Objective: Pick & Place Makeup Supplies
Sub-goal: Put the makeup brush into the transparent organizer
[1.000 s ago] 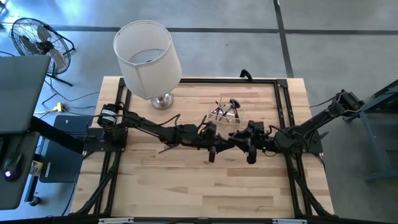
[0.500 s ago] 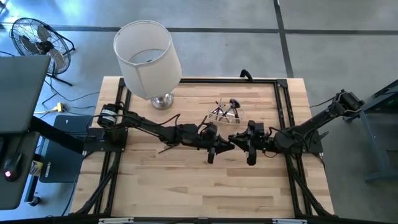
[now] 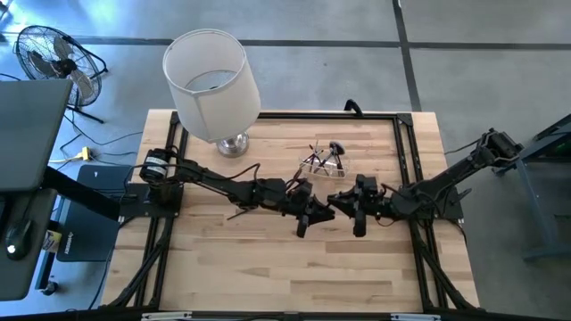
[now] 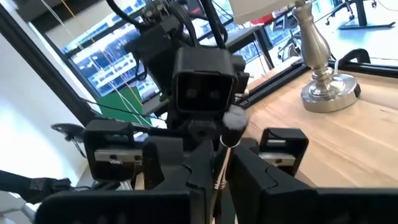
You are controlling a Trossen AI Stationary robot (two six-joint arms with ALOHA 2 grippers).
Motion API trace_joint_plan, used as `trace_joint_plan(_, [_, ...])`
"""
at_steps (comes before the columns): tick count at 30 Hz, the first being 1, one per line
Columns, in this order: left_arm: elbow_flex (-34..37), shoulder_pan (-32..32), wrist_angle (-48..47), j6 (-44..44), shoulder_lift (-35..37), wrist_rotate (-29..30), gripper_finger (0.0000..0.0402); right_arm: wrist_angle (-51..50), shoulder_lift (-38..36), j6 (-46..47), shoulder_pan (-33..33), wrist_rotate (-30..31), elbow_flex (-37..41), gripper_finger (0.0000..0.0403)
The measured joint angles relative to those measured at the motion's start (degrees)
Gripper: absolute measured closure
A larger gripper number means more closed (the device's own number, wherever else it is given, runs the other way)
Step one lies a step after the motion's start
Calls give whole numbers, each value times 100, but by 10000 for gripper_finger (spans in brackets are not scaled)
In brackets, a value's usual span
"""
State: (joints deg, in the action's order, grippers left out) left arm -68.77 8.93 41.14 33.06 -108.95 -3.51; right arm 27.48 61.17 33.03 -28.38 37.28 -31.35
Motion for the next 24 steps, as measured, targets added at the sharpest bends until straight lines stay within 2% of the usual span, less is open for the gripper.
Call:
trace_joint_plan(3, [0, -60, -97, -115, 0, -9, 309, -117, 0, 5, 0, 9, 0, 370])
trace_joint_plan(6, [0, -227, -276, -156, 0, -278, 305, -248, 0, -1, 0, 9, 0, 388])
trace_joint_plan(10, [0, -640, -323, -123, 0, -1217, 304, -727, -132, 21, 79, 12, 0, 385])
trace_joint_plan(13, [0, -1009, -323, 323, 0, -2029, 304, -1233, -371, 222, 214, 141, 0, 370])
trace_joint_plan(15, [0, -1251, -365, 494, 0, -2349, 304, -1649, -592, 293, 337, 309, 0, 370])
trace_joint_plan(20, [0, -1678, -549, 487, 0, -2278, 304, -2671, -1195, 199, 846, 370, 0, 389])
trace_joint_plan(24, [0, -1965, -736, 473, 2, -2121, 305, -3398, -1497, 145, 1507, -168, 0, 383])
